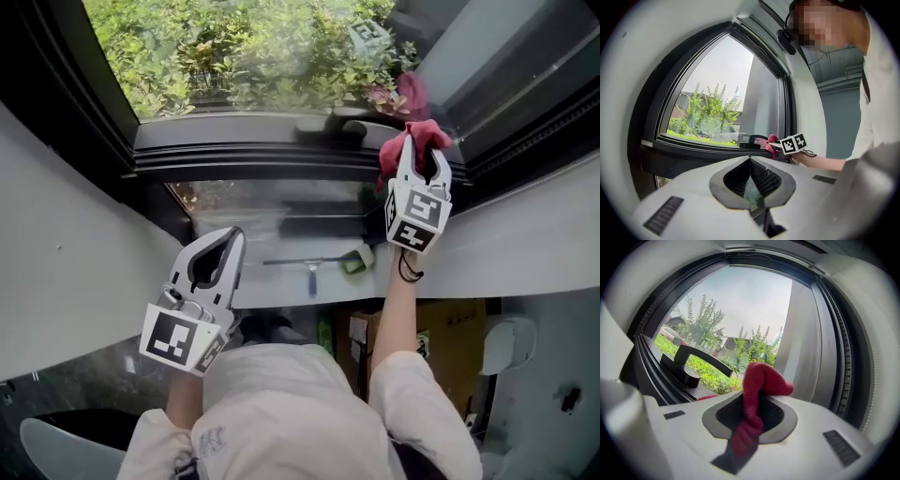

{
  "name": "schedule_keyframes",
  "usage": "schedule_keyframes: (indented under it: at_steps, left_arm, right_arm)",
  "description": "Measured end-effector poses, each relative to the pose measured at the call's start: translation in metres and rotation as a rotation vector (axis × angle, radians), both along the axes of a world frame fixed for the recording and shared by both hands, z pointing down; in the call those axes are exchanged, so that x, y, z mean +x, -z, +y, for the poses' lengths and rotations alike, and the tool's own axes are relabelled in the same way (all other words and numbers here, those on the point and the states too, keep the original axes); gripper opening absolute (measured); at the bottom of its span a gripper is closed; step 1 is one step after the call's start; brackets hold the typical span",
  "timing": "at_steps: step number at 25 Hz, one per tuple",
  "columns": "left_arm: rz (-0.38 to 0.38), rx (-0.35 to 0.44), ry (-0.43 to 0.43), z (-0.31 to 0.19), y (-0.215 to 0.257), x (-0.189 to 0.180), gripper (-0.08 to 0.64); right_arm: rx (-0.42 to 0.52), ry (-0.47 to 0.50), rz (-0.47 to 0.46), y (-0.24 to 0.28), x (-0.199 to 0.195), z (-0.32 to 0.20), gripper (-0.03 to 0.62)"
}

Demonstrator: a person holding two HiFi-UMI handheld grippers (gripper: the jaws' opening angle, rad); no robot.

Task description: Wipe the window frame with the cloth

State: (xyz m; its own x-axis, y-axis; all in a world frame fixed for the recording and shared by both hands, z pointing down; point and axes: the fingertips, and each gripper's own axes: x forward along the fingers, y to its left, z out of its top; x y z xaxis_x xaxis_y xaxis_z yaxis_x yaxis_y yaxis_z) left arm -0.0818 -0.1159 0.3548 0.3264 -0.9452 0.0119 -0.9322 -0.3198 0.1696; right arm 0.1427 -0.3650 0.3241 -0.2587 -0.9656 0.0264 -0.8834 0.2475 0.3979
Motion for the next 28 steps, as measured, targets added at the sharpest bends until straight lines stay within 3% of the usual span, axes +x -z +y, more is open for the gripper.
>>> schedule_keyframes:
  at_steps: [19,28]
  left_arm:
    - [0.0,0.017,0.006,0.013,-0.005,-0.028,0.011]
    - [0.004,0.025,-0.019,0.001,-0.001,-0.025,0.01]
  right_arm:
    - [0.006,-0.039,-0.038,-0.001,-0.022,0.01,0.083]
    - [-0.003,-0.058,-0.148,-0.002,-0.026,0.016,0.081]
